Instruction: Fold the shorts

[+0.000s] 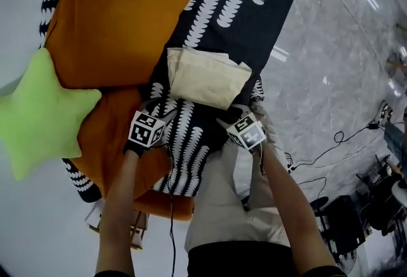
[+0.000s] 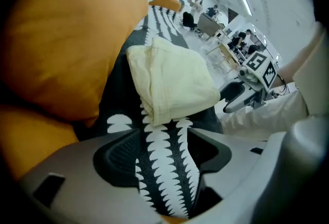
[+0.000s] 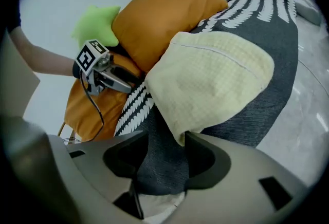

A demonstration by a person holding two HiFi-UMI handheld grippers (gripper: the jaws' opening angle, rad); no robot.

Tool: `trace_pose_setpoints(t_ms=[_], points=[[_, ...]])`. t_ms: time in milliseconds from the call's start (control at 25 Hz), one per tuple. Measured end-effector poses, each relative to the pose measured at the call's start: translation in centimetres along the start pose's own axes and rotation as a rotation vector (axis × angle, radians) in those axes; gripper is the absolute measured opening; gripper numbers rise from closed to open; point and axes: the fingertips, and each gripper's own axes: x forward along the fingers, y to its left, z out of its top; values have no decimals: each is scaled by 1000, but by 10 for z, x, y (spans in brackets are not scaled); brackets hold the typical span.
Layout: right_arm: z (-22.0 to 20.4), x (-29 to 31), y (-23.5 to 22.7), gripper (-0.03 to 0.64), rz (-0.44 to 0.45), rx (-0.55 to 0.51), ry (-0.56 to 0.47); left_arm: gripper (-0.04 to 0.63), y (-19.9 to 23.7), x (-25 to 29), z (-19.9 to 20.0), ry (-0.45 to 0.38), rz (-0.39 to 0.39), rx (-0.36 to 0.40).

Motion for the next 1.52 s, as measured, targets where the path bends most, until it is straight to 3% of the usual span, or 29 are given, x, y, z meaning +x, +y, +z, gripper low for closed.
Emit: trace_pose_setpoints(t_ms=[120, 200, 320, 400, 480, 560, 680, 760, 960, 1120, 1240, 1360, 1520], points=[[16, -29, -21, 256, -73, -95, -22, 295, -2, -15, 52, -107, 15, 100], [35, -47, -47, 256, -135, -115, -73, 287, 2, -15, 99, -193, 12, 107], [56, -66, -103, 255, -220, 38, -185, 261, 8, -4, 156, -271, -2, 76], [67, -74, -129, 255, -215, 183, -253, 261, 8, 9, 182, -282, -4, 72], [73, -77, -142, 230, -188, 254, -278, 262, 6, 24, 197, -262, 14, 81], [75, -76, -147, 195, -183, 245, -259, 211, 4, 30, 201, -243, 28, 100], [83, -68, -140, 74, -175, 195, -234, 87, 5, 22, 195, -250, 36, 138], [90, -67, -130, 43, -176, 154, -239, 43, 3, 13, 186, -250, 30, 162], [112, -94, -97, 41, -169, 20, -282, 35, 1, -29, 178, -285, 54, 155], [136, -101, -85, 41, -166, -75, -303, 35, 20, -40, 182, -290, 137, 150], [152, -95, -97, 40, -196, -81, -294, 35, 35, -27, 188, -262, 196, 138], [158, -72, -123, 40, -228, -63, -241, 34, 52, 1, 188, -206, 190, 114], [156, -46, -151, 47, -242, -115, -139, 34, 61, 31, 191, -135, 173, 181]])
